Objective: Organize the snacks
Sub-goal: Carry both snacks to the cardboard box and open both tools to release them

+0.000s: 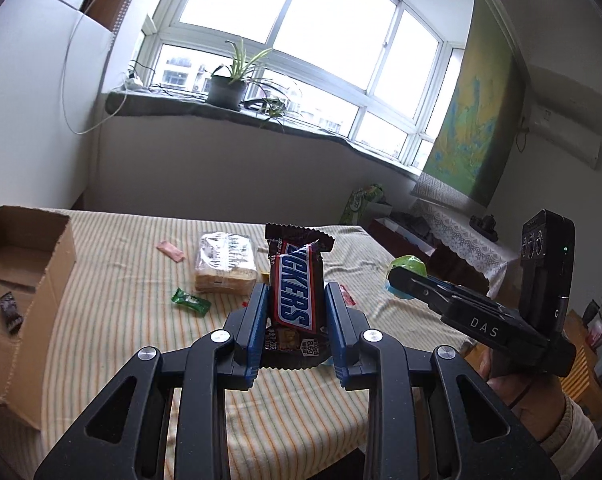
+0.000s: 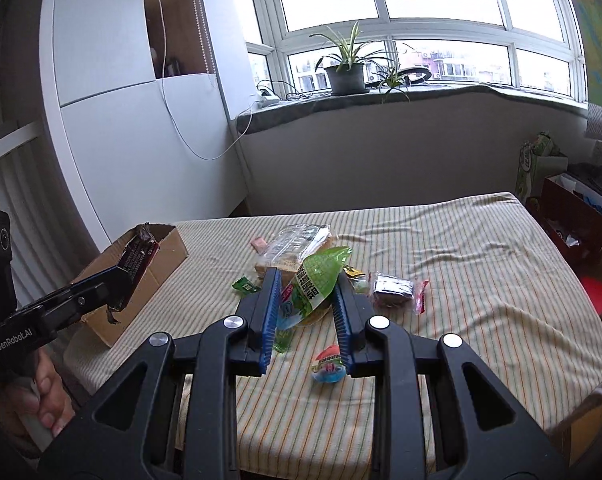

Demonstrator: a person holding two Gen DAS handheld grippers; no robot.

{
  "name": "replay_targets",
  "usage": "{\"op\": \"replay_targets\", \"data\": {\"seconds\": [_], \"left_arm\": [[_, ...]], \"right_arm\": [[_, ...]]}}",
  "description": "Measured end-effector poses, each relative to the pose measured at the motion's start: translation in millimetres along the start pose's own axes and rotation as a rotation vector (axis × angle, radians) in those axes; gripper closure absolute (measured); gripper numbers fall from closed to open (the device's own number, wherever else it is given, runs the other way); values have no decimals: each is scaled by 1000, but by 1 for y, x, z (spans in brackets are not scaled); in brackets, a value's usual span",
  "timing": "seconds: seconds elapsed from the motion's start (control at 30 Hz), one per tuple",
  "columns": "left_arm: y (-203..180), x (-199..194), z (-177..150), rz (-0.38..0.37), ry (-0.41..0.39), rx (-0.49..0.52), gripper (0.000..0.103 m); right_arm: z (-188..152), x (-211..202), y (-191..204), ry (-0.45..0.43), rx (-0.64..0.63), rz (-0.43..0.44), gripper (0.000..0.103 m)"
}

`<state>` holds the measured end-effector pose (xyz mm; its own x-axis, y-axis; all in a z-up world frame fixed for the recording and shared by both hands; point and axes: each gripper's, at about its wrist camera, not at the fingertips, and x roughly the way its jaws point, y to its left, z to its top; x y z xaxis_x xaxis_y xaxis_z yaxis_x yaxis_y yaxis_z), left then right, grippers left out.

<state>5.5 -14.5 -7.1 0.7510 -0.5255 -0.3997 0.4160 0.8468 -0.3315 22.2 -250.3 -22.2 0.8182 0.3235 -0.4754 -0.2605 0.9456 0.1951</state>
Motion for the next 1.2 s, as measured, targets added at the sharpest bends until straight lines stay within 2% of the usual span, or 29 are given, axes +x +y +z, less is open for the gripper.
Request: {"op": "replay_targets", "data": {"seconds": [0.17,0.33,0.43,0.6,0.77,0.9,1.2], "left_arm": [[24,-20,-2,28,-41,-42,76],[63,-45,-6,93,-80,-113,76],[92,-62,-7,172,-105,-144,76],[136,-89,-13,352,-134,-167,76],[170,-108,-22,457,-139,-211,76],[186,-111,-25,484,-127,-237,76],[205,-96,-20,487,-97,-252,76]], "right_arm": [[1,15,33,37,-50,28,76],[2,46,82,87,-115,107,76],[3,67,122,114,-162,175,76],[1,100,195,154,-235,317,76],[-2,118,252,168,-293,417,76],[4,128,270,166,-310,442,76],[18,160,287,170,-315,479,76]]}}
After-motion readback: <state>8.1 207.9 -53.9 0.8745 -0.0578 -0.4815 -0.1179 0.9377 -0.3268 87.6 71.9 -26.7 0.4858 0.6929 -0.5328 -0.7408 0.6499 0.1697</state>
